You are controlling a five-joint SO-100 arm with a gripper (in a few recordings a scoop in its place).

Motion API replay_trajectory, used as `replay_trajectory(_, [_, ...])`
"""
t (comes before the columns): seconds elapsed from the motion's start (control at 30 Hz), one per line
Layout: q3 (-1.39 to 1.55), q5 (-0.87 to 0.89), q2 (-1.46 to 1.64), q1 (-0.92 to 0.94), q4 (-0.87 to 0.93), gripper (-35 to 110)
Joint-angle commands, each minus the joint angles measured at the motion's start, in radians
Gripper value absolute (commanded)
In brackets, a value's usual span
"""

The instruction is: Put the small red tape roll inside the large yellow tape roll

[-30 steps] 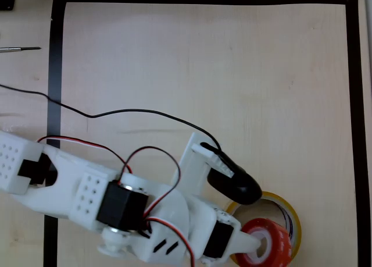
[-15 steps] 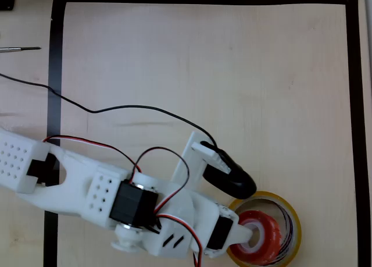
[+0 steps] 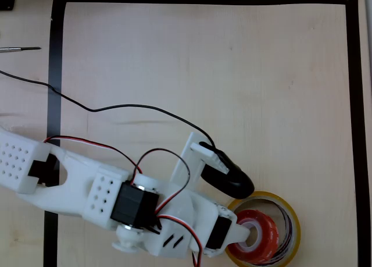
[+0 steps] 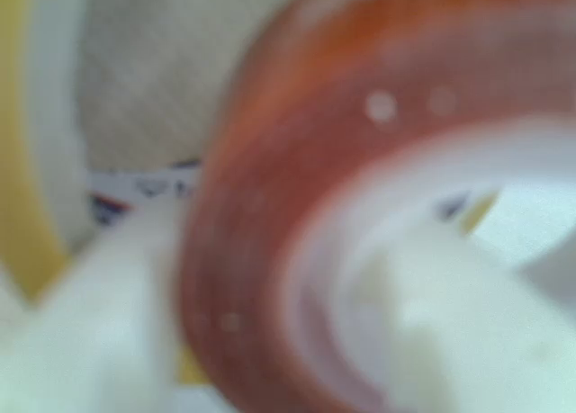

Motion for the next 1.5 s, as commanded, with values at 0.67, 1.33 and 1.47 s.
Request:
replay_trajectory(0.67, [-0.04,-0.003,0.16,0.003,0.037,12])
replay_trajectory(1.33, [-0.04,0.0,0.571,-0.201,0.4,0])
replay_trajectory(1.47, [-0.038,0.002,0.638,-0.224,0.454,0])
